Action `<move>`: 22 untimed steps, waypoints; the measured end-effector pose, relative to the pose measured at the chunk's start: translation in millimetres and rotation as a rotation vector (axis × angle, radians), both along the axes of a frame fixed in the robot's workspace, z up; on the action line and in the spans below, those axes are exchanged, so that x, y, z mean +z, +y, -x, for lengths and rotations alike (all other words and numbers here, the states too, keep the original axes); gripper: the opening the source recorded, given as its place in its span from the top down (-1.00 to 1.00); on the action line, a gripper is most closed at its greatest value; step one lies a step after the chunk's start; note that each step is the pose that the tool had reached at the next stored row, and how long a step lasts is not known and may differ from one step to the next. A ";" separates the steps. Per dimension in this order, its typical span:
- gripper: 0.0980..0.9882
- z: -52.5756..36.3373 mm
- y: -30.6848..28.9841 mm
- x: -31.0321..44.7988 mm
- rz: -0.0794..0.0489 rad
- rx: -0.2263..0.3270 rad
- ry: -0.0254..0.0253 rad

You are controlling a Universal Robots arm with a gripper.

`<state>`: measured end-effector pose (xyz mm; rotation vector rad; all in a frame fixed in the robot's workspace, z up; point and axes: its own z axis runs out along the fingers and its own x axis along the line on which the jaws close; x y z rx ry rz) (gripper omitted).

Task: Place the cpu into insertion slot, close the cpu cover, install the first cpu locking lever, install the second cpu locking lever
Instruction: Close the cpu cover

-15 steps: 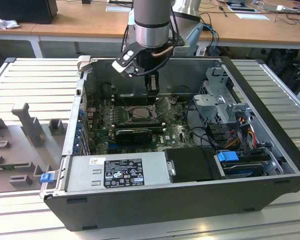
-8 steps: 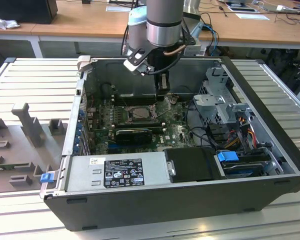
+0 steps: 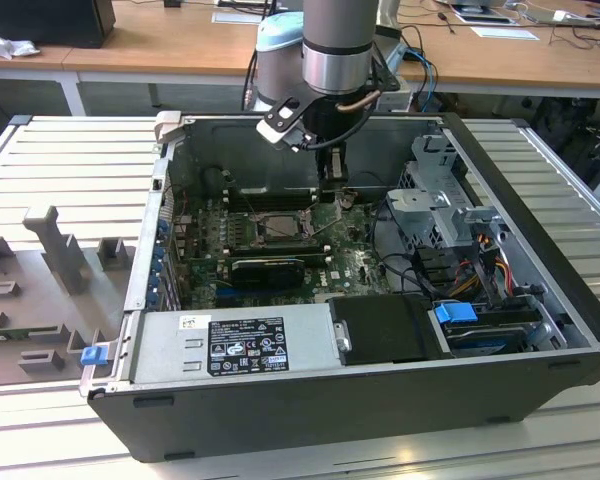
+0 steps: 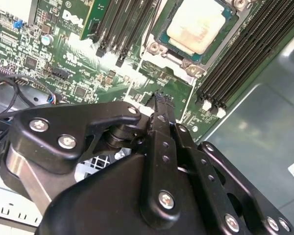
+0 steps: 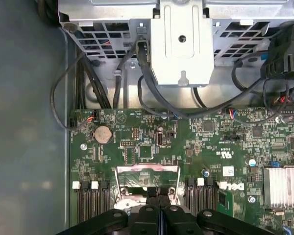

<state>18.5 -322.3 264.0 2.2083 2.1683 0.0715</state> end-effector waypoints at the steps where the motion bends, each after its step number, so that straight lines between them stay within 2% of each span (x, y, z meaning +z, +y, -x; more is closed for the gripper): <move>1: 0.98 -1.1 0.0 0.0 0.000 0.000 0.0000; 5: 0.98 -7.3 -0.1 -0.3 0.000 0.000 0.0006; 8: 0.98 -18.6 0.0 -1.1 0.000 0.000 0.0034; 19: 0.98 -30.1 0.0 -2.1 0.000 0.000 0.0036; 22: 0.98 -36.0 0.0 -2.6 0.000 0.000 0.0037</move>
